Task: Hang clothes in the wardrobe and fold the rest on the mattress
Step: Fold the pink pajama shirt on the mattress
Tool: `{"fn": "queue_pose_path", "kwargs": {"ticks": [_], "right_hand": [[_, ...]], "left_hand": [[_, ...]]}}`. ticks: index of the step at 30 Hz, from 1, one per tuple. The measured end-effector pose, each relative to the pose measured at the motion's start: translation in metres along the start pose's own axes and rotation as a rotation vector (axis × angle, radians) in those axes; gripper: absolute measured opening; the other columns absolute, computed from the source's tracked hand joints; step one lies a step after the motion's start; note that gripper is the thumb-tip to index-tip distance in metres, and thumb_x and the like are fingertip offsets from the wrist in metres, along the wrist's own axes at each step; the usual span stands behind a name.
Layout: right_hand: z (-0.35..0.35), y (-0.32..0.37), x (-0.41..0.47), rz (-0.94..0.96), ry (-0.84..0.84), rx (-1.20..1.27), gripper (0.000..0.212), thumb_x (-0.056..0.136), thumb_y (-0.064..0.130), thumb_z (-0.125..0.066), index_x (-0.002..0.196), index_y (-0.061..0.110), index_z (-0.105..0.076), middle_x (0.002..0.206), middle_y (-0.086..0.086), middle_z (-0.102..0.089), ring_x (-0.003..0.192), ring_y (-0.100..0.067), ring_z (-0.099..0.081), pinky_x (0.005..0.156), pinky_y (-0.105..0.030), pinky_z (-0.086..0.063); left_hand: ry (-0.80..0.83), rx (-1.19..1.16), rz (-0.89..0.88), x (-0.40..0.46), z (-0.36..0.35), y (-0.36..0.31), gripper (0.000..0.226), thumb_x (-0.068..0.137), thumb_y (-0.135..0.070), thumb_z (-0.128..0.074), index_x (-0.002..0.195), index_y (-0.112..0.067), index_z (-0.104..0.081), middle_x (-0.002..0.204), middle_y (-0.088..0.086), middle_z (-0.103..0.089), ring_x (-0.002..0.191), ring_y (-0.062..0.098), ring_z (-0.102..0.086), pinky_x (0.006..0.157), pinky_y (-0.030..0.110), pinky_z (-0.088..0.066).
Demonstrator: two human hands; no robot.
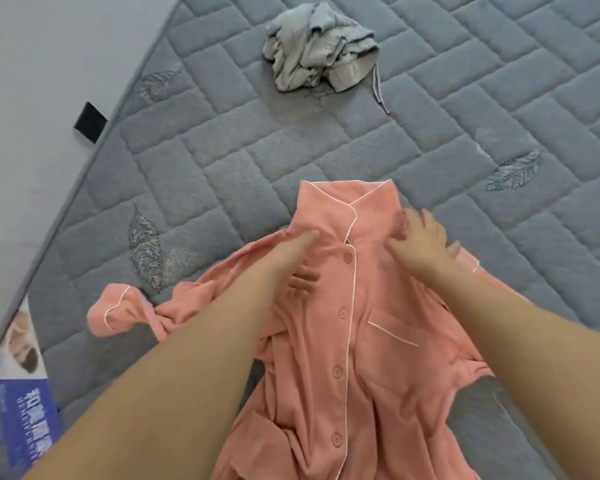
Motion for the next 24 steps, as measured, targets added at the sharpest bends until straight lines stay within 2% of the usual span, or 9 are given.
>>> {"fn": "queue_pose_path", "kwargs": {"ticks": [1,3,5,9,12,14,18,22,24], "right_hand": [[-0.008,-0.018,-0.005,-0.039,0.017,-0.118,0.078,0.08,0.041,-0.055,0.15,0.032,-0.022,0.162,-0.005,-0.015,0.147,-0.028,-0.019,0.116,-0.057,-0.015],[-0.017,-0.058,-0.014,-0.162,0.019,-0.194,0.085,0.077,0.041,-0.058,0.151,0.027,-0.016,0.157,-0.007,-0.018,0.146,-0.029,-0.019,0.115,-0.057,-0.018],[-0.014,-0.094,-0.023,-0.142,-0.023,-0.396,0.067,0.08,0.033,-0.055,0.14,0.021,-0.027,0.14,-0.011,-0.035,0.132,-0.033,-0.036,0.105,-0.05,-0.033],[0.026,-0.154,-0.031,-0.059,-0.168,-0.547,0.032,0.083,0.014,-0.059,0.112,0.009,-0.049,0.117,-0.017,-0.047,0.11,-0.04,-0.046,0.089,-0.048,-0.047],[0.064,-0.203,-0.05,-0.394,-0.314,-0.571,0.049,0.084,0.027,-0.058,0.128,0.011,-0.042,0.143,-0.022,-0.027,0.137,-0.044,-0.02,0.108,-0.068,-0.02],[0.067,-0.211,-0.062,-0.436,-0.312,-0.646,0.06,0.087,0.026,-0.052,0.143,0.015,-0.032,0.154,-0.021,-0.016,0.145,-0.04,-0.008,0.112,-0.069,0.0],[0.035,-0.141,-0.044,-0.044,-0.252,-0.324,0.048,0.084,0.016,-0.052,0.132,0.014,-0.045,0.138,-0.015,-0.049,0.131,-0.031,-0.042,0.114,-0.052,-0.022],[0.004,-0.044,-0.003,-0.053,-0.048,0.041,0.066,0.088,0.053,-0.056,0.139,0.014,-0.04,0.134,-0.012,-0.049,0.128,-0.035,-0.044,0.104,-0.046,-0.036],[-0.002,-0.019,0.011,-0.058,0.015,0.055,0.053,0.085,0.047,-0.058,0.125,0.014,-0.046,0.112,-0.005,-0.056,0.103,-0.026,-0.057,0.081,-0.036,-0.044]], "left_hand": [[-0.019,0.071,-0.026,0.007,-0.007,-0.01,0.044,0.085,-0.056,-0.061,0.101,-0.014,-0.057,0.079,0.007,-0.066,0.057,0.022,-0.061,0.057,0.026,-0.047],[-0.164,0.242,-0.219,0.026,-0.013,-0.026,0.044,0.084,-0.038,-0.06,0.122,-0.017,-0.057,0.095,0.007,-0.065,0.077,0.025,-0.065,0.068,0.03,-0.051],[-0.338,0.487,-0.449,0.042,-0.009,-0.038,0.069,0.084,-0.027,-0.053,0.149,-0.034,-0.033,0.14,0.009,-0.046,0.126,0.033,-0.046,0.105,0.044,-0.041],[-0.436,0.759,-0.505,0.056,0.008,-0.024,0.089,0.082,-0.025,-0.049,0.153,-0.049,0.0,0.162,-0.001,-0.006,0.147,0.032,-0.009,0.117,0.055,-0.02],[-0.58,0.842,-0.375,0.063,0.011,0.011,0.085,0.086,-0.042,-0.053,0.157,-0.032,-0.006,0.163,0.01,-0.01,0.15,0.032,-0.008,0.118,0.058,-0.011],[-0.723,0.928,-0.314,0.062,0.011,0.025,0.077,0.089,-0.049,-0.052,0.152,-0.016,-0.023,0.157,0.018,-0.024,0.146,0.038,-0.019,0.117,0.06,-0.009],[-0.801,0.895,-0.404,0.062,0.019,0.009,0.037,0.096,-0.038,-0.043,0.114,-0.007,-0.051,0.127,0.027,-0.054,0.122,0.047,-0.043,0.109,0.053,-0.03],[-0.546,0.9,-0.591,0.064,0.021,-0.014,0.02,0.1,-0.03,-0.039,0.102,-0.013,-0.049,0.115,0.022,-0.06,0.107,0.041,-0.054,0.085,0.045,-0.041],[-0.429,0.916,-0.56,0.066,0.028,-0.015,0.015,0.101,-0.024,-0.037,0.099,-0.013,-0.047,0.11,0.02,-0.061,0.103,0.038,-0.057,0.079,0.041,-0.042]]}}
Point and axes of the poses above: each hand's wrist, its own x-axis towards the middle knuckle, its own z-axis out of the back of the hand, y = z × x, the point moved 1 cm from there along x, towards the middle knuckle
